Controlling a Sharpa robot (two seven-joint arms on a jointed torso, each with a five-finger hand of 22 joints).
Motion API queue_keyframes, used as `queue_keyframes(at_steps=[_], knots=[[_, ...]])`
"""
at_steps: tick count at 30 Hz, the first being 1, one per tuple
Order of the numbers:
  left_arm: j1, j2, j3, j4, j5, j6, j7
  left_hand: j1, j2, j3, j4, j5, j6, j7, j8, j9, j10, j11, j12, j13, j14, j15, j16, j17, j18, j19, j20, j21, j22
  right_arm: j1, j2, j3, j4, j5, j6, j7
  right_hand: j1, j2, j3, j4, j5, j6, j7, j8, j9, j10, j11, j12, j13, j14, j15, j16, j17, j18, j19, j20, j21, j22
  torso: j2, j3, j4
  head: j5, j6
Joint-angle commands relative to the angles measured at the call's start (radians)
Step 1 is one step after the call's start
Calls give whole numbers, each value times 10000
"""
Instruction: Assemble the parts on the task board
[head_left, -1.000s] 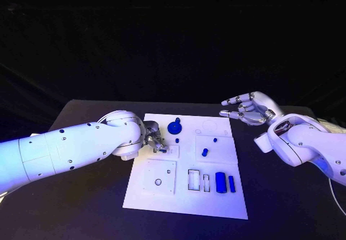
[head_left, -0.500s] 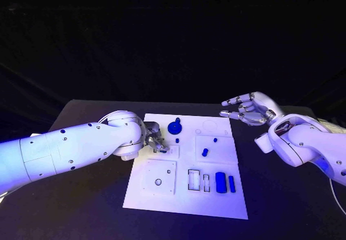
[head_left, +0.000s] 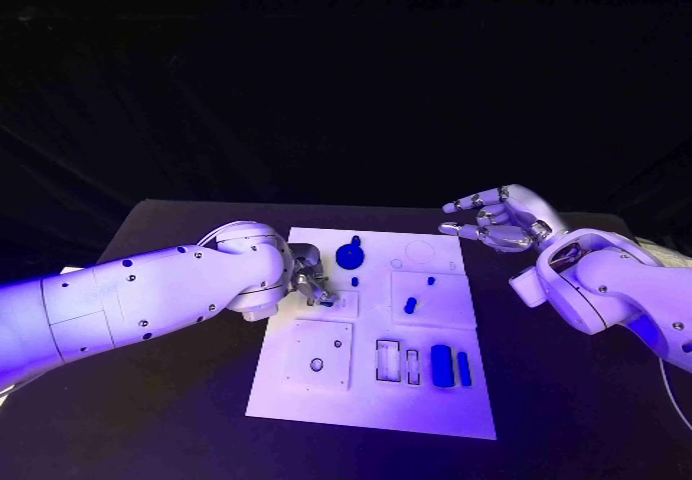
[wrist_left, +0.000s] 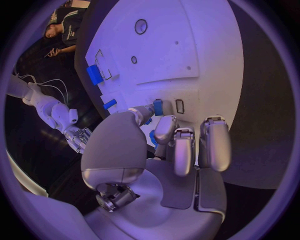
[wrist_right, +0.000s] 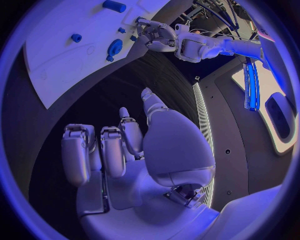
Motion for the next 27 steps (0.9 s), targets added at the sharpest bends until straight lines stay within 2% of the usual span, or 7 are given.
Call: queue_keyframes(at_steps=[1, 4, 12, 16, 27], knots=[[-111, 75, -87, -106, 248, 437, -113, -267, 25, 1586, -1535, 24, 89, -98, 72, 39, 103, -12, 62, 39, 1038, -64, 31, 2630, -187, 79, -8, 37, 396, -6, 8, 1, 6, -34, 136, 63, -11, 140, -72, -13, 60, 84, -14, 39, 16, 7, -39, 1, 692, 843, 1, -36, 1801, 51, 152, -13, -67, 650, -11, 11, 22, -6, -19], [-110, 141, -88, -195, 323, 457, -118, -667, 72, 1338, -1308, 4, 176, -148, 74, 60, 133, -44, 104, 70, 1038, -84, 31, 2630, -192, 96, -18, 50, 430, -6, 12, 1, 7, -35, 139, 59, -13, 142, -76, -10, 61, 85, -14, 39, 16, 7, -39, -1, 691, 843, 1, -37, 1800, 51, 151, -13, -68, 648, -13, 14, 17, 8, -19], [-106, 305, -90, -394, 384, 738, -152, -1252, 216, 850, -989, -5, 317, -213, 25, 69, 193, -98, 243, 204, 1038, -138, 31, 2630, -195, 111, -68, 49, 458, -6, 19, 1, 3, -37, 167, 39, -22, 149, -84, -2, 62, 87, -14, 40, 16, 5, -40, -4, 688, 842, 1, -41, 1794, 52, 150, -14, -70, 646, -13, 14, 6, 16, -20], [-106, 368, -91, -462, 366, 823, -158, -1427, 283, 675, -900, 1, 390, -240, 16, 76, 229, -121, 314, 271, 1038, -158, 31, 2630, -205, 139, -88, 71, 505, -6, 14, 0, -2, -38, 174, 26, -25, 150, -89, 1, 63, 88, -15, 40, 16, 7, -40, -1, 689, 844, 0, -36, 1802, 52, 150, -14, -70, 646, -9, 9, 6, 2, -5], [-104, 451, -92, -531, 246, 871, -155, -1792, 287, 355, -763, 8, 555, -295, 17, 94, 304, -165, 413, 360, 1038, -189, 31, 2630, -237, 224, -119, 147, 648, -6, 15, 0, -5, -38, 199, 14, -50, 155, -119, 22, 70, 86, -15, 39, 15, 12, -40, 7, 692, 845, -1, -33, 1808, 51, 152, -16, -69, 649, -10, 5, 6, -12, -38]])
